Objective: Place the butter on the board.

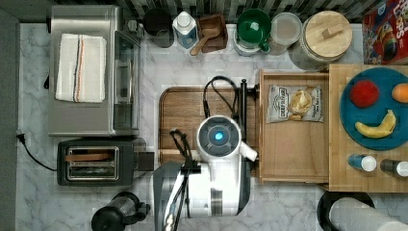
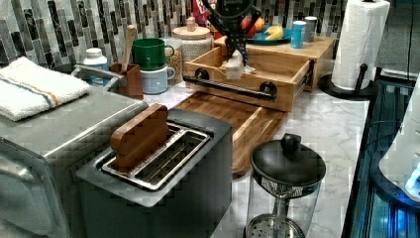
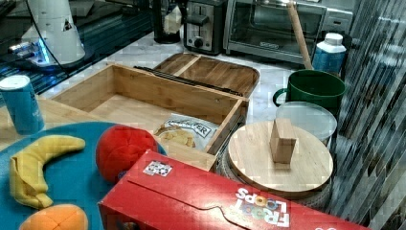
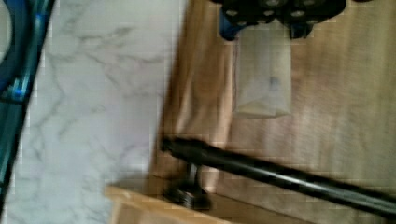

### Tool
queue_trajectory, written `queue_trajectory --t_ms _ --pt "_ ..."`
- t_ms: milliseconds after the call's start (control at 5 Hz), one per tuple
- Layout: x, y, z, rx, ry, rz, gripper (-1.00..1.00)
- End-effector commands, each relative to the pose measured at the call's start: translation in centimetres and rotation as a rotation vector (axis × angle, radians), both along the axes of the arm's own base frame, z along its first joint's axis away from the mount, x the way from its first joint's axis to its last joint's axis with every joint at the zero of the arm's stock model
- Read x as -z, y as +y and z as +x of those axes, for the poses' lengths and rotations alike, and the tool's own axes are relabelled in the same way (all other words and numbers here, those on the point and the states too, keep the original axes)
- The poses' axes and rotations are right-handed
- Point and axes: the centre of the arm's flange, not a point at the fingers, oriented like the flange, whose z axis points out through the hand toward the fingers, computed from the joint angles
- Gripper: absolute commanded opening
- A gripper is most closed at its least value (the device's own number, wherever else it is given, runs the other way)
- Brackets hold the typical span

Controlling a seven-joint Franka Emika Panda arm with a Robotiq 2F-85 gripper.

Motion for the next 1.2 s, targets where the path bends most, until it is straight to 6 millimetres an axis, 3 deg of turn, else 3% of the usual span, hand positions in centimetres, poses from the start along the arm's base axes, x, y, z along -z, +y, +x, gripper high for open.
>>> queue_trajectory --t_ms 200,600,1000,1200 --pt "1.4 5.5 -1.8 0.052 -0.079 0.076 -1.0" --pt "5.8 7.4 -3.4 0.075 -0.109 0.044 -1.0" --pt "8.2 10.4 -2.6 0.091 -0.152 0.012 -1.0" --pt "9.5 10.1 -2.0 0.1 -0.164 0.025 -1.0"
